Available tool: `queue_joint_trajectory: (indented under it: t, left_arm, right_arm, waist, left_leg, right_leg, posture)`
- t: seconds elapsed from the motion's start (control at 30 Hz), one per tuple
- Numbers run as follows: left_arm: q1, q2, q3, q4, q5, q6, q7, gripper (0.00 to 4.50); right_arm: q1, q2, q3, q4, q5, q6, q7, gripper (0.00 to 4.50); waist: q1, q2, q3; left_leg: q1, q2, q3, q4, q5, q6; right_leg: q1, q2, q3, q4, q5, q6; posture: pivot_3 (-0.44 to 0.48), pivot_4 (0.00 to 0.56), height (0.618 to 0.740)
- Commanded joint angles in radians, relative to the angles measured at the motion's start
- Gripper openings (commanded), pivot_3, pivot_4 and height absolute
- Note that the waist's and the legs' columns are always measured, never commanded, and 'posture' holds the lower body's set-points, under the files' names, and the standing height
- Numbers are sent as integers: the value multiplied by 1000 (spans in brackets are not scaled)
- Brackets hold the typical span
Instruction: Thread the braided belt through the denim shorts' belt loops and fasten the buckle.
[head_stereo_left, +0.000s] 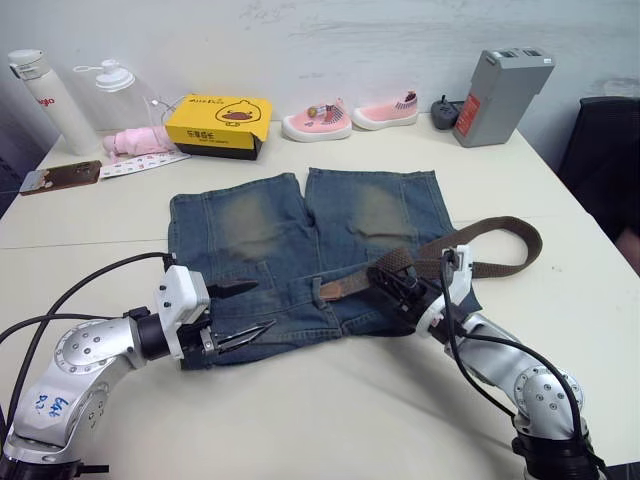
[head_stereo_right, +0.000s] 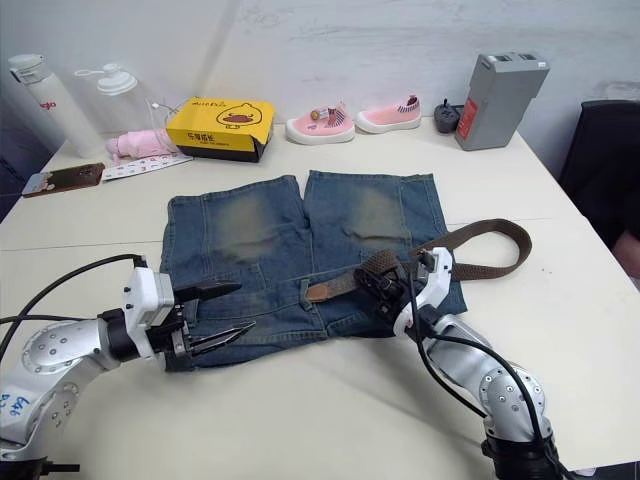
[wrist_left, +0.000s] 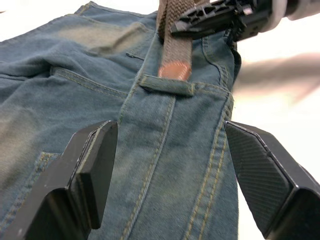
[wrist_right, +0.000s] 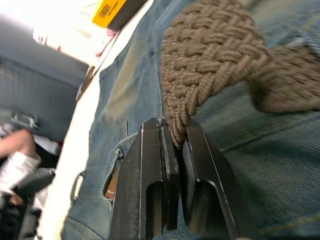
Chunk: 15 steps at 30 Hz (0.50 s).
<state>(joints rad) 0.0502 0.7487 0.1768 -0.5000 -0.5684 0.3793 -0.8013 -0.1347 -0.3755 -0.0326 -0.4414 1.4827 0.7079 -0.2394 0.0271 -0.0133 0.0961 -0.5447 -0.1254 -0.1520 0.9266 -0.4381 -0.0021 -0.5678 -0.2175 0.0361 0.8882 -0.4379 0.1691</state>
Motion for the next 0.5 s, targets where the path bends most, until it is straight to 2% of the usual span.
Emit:
queue_joint_trajectory:
  t: [0.03, 0.17, 0.27, 0.37, 0.43, 0.5]
  left_arm:
    - [-10, -4, 7, -32, -5, 2, 0, 3738]
    - [-12, -1, -6, -36, 12, -7, -9, 3738]
    - [-33, -4, -38, -23, 48, -33, -14, 3738]
    - [-40, 2, -62, -14, 85, -60, -28, 3738]
    - [-36, 2, -63, -7, 93, -66, -33, 3738]
    - [-34, -2, -56, -4, 94, -66, -34, 3738]
  right_arm:
    - [-22, 10, 20, -58, -49, 7, 18, 0]
    - [-36, 20, 50, -69, -70, 26, 23, 0]
    - [-62, 43, 120, -49, -99, 74, -1, 0]
    - [-87, 68, 134, -26, -168, 65, -2, 0]
    - [-104, 78, 124, -31, -246, 21, 27, 0]
    - [-109, 75, 117, -51, -320, -6, 67, 0]
  waist:
    - [0, 0, 0]
    - [0, 0, 0]
    - [-1, 0, 0]
    - [-3, -1, -1]
    - [-4, -1, -1]
    - [-2, -1, -1]
  left_leg:
    - [0, 0, 0, 0, 0, 0]
    - [0, 0, 0, 0, 0, 0]
    - [0, 0, 0, 0, 0, 0]
    - [0, 1, 0, 0, 0, 0]
    - [0, 2, 0, 0, -1, -1]
    - [0, 2, 0, 0, -1, -1]
  right_leg:
    - [0, 0, 0, 0, 0, 0]
    - [0, 0, 0, 0, 0, 0]
    - [0, 0, 0, 0, 0, 0]
    - [0, -1, 0, 0, 0, -1]
    - [-1, 0, 0, 1, -4, -8]
    - [-1, 0, 0, 2, -4, -8]
  posture:
    - [0, 150, 624]
    - [0, 150, 624]
    - [0, 150, 624]
    - [0, 150, 624]
    - [0, 150, 624]
    - [0, 150, 624]
